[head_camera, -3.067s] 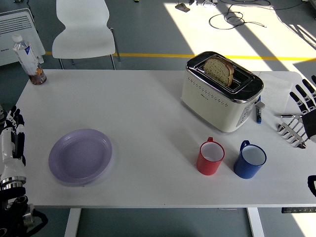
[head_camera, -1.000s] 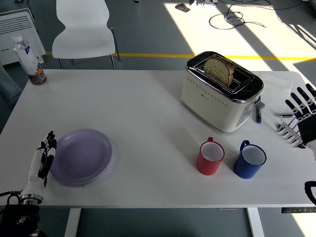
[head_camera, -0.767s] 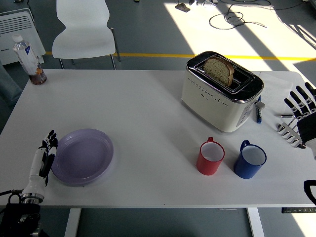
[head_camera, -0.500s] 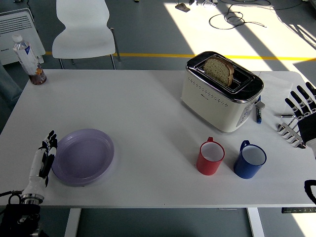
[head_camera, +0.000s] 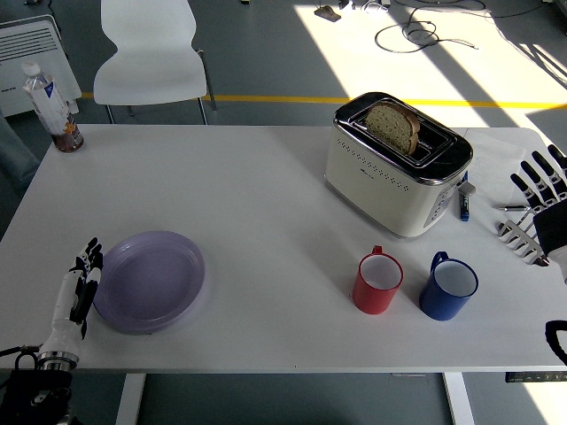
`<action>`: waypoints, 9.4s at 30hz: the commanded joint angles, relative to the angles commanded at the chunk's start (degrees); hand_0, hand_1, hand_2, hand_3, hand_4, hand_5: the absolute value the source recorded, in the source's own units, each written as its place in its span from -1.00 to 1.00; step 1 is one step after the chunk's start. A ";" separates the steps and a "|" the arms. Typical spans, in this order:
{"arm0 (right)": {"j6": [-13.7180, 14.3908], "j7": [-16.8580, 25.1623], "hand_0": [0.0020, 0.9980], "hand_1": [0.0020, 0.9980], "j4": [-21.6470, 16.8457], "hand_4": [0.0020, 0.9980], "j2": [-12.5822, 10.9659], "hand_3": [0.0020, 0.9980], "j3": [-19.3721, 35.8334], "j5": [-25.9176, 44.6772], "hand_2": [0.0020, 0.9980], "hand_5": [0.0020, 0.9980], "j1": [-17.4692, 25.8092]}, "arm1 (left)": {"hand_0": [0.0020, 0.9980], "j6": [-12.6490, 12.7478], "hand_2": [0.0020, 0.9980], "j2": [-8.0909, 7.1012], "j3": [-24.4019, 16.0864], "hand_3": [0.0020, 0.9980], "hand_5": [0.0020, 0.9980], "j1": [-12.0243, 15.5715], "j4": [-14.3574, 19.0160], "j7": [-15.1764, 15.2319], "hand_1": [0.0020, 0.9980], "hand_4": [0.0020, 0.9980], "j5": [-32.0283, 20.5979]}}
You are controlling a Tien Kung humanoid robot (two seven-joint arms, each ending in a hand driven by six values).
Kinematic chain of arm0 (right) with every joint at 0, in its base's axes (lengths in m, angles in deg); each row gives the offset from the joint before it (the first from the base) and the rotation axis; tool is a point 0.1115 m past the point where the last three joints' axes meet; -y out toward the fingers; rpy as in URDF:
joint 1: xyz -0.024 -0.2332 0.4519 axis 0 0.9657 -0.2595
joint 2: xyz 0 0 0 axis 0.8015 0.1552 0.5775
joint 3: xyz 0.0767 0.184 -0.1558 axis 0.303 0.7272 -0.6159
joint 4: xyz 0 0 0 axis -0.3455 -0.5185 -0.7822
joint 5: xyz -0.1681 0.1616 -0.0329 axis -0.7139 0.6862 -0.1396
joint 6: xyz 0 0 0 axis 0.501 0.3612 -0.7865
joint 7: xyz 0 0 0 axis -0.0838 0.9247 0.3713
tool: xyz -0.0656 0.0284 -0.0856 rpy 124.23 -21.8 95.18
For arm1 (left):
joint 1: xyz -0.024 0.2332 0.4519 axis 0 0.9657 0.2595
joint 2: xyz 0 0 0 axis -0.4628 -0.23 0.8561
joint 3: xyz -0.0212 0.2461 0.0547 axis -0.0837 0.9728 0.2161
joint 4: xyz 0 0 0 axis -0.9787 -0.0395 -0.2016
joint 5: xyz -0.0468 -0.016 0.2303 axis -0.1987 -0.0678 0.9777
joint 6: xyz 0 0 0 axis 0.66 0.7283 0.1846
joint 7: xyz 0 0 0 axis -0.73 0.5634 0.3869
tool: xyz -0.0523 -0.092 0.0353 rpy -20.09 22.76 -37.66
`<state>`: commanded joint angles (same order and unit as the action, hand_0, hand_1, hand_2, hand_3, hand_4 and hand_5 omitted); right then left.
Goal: Push plate across desktop,pick up the break from the machine,place the break in the plate
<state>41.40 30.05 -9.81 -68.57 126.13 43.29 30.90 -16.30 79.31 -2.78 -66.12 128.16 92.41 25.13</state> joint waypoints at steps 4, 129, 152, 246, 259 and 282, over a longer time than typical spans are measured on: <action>0.02 0.01 0.55 0.49 -0.01 0.06 -0.04 0.52 0.05 -0.02 0.50 0.07 -0.16 | 0.80 -0.11 1.00 0.06 0.32 1.00 1.00 -0.23 0.25 0.06 0.89 0.08 -0.39; -0.04 0.17 0.56 0.49 0.34 0.05 0.69 0.51 -1.09 -0.15 0.50 0.07 -1.74 | 0.54 -17.18 0.92 -2.13 22.35 0.90 1.00 -8.11 4.53 -9.78 0.69 0.06 -33.18; -0.02 0.21 0.56 0.49 0.46 0.05 0.67 0.51 -1.74 -0.12 0.50 0.08 -0.77 | 0.53 -19.12 0.92 -0.38 25.08 0.90 1.00 -9.93 2.48 -11.15 0.69 0.06 -35.43; -1.14 -13.23 0.49 0.46 55.92 0.60 5.16 0.62 -48.29 -60.69 0.43 -0.32 -61.30 | 0.59 -16.48 0.83 3.42 -15.39 0.79 1.00 -1.27 23.17 -19.85 0.69 0.05 -32.30; -1.71 -14.26 0.10 0.15 61.18 0.58 8.65 0.42 -50.60 -58.64 0.11 -0.35 -63.67 | 0.59 -16.17 0.83 3.62 -15.10 0.79 1.00 -1.56 23.01 -19.42 0.68 0.05 -32.14; -0.48 -15.20 -0.23 -0.09 65.02 0.48 9.02 0.19 -56.21 -55.38 -0.07 -0.46 -65.19 | 0.59 -15.98 0.83 3.67 -14.66 0.78 1.00 -1.60 22.52 -19.05 0.67 0.04 -31.88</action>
<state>40.92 14.85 55.21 -59.55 69.92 -12.09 -34.29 -32.29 82.99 -17.44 -67.72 150.68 73.36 -6.75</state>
